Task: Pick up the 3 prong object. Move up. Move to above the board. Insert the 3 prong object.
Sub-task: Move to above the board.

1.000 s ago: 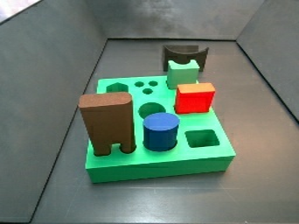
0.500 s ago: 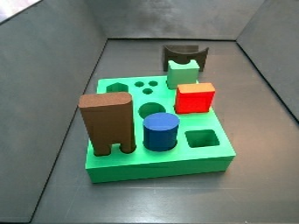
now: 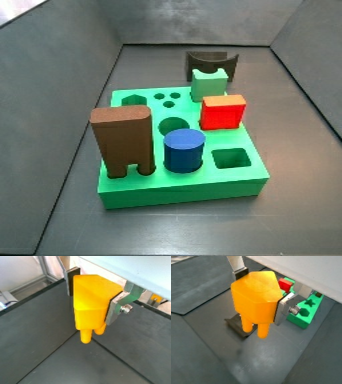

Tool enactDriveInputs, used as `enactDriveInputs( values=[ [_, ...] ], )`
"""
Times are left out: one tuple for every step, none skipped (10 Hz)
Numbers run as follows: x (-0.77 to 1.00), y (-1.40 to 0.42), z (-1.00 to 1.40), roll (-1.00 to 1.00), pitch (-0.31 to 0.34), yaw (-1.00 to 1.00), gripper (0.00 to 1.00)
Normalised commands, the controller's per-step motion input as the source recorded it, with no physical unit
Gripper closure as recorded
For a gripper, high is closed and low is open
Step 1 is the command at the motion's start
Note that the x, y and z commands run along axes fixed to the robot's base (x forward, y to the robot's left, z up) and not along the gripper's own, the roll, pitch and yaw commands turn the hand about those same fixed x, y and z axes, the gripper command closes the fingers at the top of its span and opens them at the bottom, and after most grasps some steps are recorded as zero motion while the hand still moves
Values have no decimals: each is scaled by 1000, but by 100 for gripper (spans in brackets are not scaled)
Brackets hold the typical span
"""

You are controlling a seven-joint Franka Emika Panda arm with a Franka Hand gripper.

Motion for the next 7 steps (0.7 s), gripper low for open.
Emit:
enactDriveInputs(
  values=[
    [48, -1000, 28, 67, 45, 22, 100],
    [44, -1000, 31, 53, 14, 10, 100],
    [43, -1000, 32, 39, 8, 7, 100],
    [43, -1000, 33, 16, 9, 8, 100],
    [43, -1000, 34, -1, 11, 10, 100],
    [40, -1000, 36, 3, 8, 7, 100],
    [39, -1000, 38, -6, 6, 9, 100]
  ],
)
